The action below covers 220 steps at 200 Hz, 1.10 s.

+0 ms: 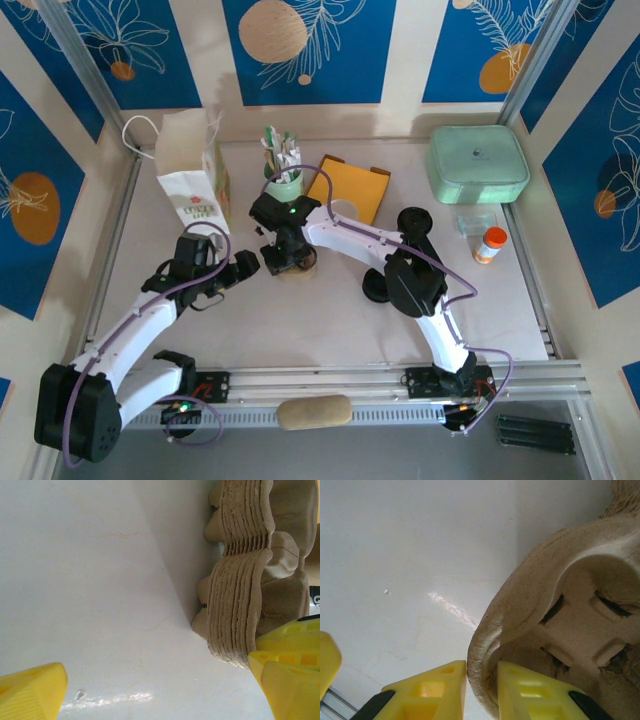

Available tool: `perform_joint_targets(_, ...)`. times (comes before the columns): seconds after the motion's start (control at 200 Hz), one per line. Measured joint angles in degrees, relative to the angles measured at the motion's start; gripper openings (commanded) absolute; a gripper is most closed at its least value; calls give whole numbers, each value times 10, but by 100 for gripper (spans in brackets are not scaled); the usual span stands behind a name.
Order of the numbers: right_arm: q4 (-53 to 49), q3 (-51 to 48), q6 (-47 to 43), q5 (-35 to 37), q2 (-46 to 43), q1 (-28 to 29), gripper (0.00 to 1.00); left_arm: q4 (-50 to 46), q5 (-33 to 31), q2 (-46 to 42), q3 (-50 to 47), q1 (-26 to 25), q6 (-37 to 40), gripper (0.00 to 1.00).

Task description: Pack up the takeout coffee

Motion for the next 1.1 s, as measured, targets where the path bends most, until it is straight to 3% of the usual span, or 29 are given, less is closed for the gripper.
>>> perform_joint_targets(0.19,0,0,0,0,0,-1,22,3,1,7,0,0,0,99)
perform_joint_targets(0.36,3,0,-2,0,0,-1,9,8,4,8,-3,0,0,99)
perform_joint_targets(0.74,14,-15,0,-3,-17,-8,9,21,22,16,-10,0,0,99)
perform_joint_targets(1.1,64,-97,18,-68,-87,-40,9,63,59,36,-24,-3,-5,99)
